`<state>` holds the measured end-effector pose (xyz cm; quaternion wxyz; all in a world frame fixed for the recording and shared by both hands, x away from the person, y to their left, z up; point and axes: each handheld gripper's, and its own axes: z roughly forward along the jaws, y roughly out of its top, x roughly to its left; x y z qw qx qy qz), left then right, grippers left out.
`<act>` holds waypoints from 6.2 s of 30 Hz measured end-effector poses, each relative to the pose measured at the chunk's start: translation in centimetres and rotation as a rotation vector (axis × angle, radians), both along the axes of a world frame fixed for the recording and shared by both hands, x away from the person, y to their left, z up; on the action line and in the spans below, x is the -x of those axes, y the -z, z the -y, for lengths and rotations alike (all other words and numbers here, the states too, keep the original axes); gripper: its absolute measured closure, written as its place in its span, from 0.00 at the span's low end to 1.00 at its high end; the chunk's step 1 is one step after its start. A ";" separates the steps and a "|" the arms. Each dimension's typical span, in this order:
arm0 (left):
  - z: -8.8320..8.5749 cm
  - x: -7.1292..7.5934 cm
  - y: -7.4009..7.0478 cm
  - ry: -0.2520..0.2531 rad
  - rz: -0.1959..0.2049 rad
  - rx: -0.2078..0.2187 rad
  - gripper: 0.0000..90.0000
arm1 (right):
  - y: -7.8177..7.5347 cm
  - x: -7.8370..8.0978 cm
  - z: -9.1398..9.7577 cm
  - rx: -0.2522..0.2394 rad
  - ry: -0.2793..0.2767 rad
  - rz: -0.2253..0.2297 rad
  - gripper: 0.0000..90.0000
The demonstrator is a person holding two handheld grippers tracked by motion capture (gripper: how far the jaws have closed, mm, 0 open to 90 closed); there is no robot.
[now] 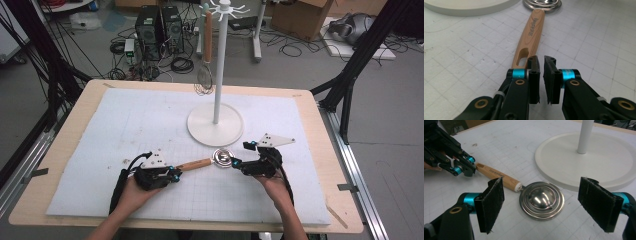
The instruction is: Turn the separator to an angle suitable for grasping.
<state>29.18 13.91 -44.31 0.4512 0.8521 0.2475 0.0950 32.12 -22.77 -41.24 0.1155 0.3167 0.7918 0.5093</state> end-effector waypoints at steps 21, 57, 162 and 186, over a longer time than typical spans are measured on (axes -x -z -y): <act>-1.4 -0.1 -1.9 0.037 0.041 0.075 0.66 | 0.1 0.2 0.1 0.006 -0.001 -0.006 0.23; -0.7 -2.4 -1.6 0.016 -0.013 -0.025 0.42 | 0.3 0.9 1.2 0.014 -0.003 -0.001 0.23; 1.6 -1.6 -1.2 0.087 0.053 -0.103 0.76 | 0.9 0.4 -2.8 0.127 -0.161 -0.023 0.25; 1.0 -0.5 -2.1 0.101 0.048 -0.097 0.76 | 0.5 -0.3 -5.9 0.174 -0.268 -0.018 0.27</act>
